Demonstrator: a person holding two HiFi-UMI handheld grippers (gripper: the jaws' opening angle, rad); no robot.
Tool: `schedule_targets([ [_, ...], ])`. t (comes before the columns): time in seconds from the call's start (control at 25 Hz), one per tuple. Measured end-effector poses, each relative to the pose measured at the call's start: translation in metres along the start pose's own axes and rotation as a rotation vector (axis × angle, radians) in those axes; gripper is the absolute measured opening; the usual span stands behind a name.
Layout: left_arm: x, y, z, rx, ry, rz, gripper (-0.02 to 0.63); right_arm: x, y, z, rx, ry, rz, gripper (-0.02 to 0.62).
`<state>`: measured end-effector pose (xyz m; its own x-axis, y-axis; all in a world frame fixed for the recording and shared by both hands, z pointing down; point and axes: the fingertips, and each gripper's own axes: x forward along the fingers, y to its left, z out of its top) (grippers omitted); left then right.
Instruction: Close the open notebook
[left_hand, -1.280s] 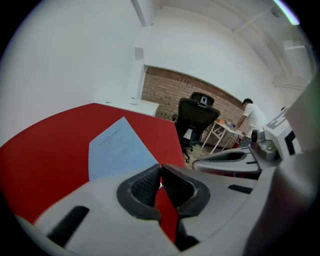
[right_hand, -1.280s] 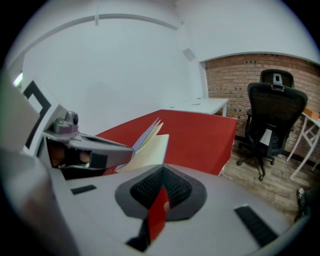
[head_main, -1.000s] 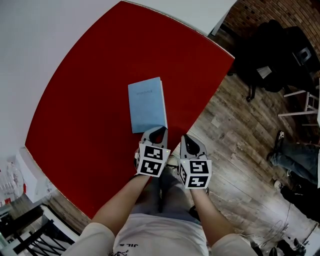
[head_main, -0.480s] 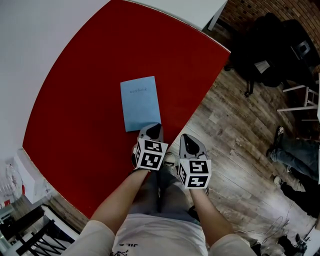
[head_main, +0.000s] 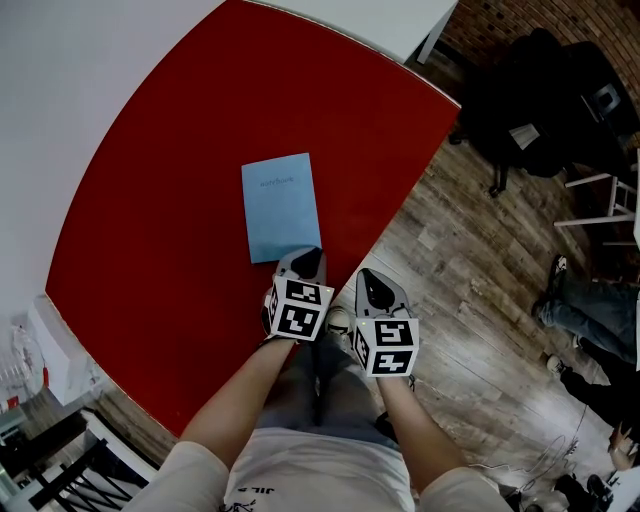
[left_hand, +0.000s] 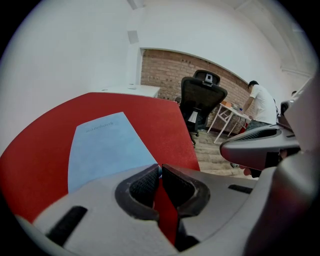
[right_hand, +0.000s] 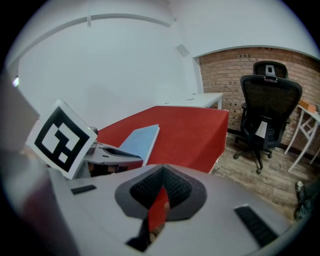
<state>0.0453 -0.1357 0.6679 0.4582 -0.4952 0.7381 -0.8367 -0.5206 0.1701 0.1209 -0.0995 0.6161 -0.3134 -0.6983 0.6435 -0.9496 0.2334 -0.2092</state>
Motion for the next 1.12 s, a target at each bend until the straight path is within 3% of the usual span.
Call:
schedule_targets([
  [0.76,-0.007,0.0,-0.007,-0.042,0.005,-0.025,0.055,-0.007,0.01,-0.001,-0.02,0.002,0.011,-0.002],
  [1.0,-0.043,0.003,-0.004,-0.057,-0.017,0.003,0.05,-0.018,0.023,0.009,-0.062,0.005,0.027,-0.002],
  [1.12,-0.078,0.005,0.003,-0.066,-0.054,0.038,0.016,-0.029,0.033,0.014,-0.074,0.024,0.031,-0.002],
])
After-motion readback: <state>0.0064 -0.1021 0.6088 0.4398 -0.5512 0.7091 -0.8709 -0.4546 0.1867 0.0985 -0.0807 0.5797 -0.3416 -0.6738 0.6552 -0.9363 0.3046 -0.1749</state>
